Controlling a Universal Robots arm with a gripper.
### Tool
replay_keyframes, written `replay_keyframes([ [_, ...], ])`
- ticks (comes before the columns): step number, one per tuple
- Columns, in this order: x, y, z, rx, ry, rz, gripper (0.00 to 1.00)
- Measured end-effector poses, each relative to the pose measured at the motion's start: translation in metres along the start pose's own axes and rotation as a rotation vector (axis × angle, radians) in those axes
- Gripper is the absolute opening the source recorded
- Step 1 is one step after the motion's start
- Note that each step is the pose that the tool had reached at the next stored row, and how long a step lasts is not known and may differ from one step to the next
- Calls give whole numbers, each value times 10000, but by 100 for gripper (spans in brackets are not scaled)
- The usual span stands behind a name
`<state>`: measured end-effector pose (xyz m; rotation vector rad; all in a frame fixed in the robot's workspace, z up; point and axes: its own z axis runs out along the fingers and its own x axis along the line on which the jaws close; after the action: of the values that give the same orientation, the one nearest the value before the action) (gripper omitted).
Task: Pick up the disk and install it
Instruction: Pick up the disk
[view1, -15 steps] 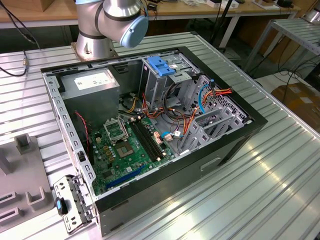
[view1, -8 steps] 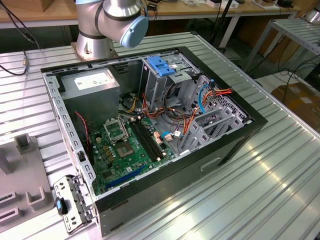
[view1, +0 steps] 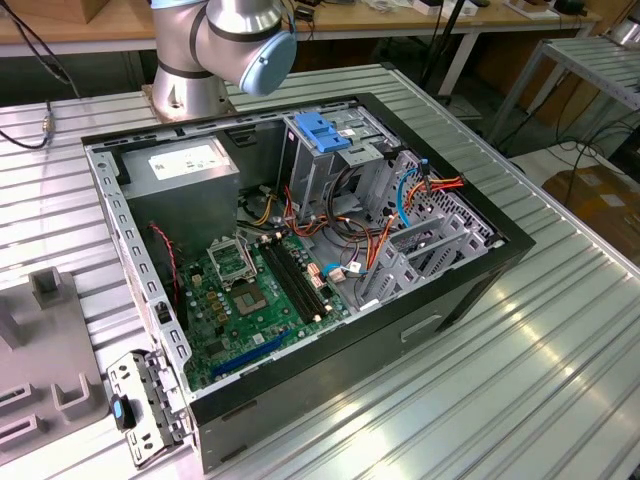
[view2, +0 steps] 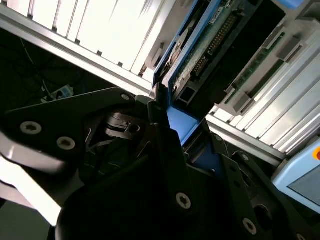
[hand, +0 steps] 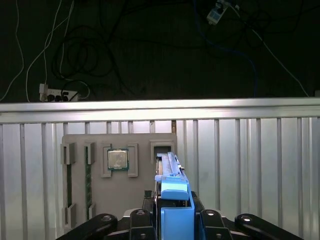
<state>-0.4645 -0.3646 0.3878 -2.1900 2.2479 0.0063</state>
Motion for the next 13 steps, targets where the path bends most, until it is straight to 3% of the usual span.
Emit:
replay_keyframes([
  [13,-1,0,-175,0,0,0,37],
])
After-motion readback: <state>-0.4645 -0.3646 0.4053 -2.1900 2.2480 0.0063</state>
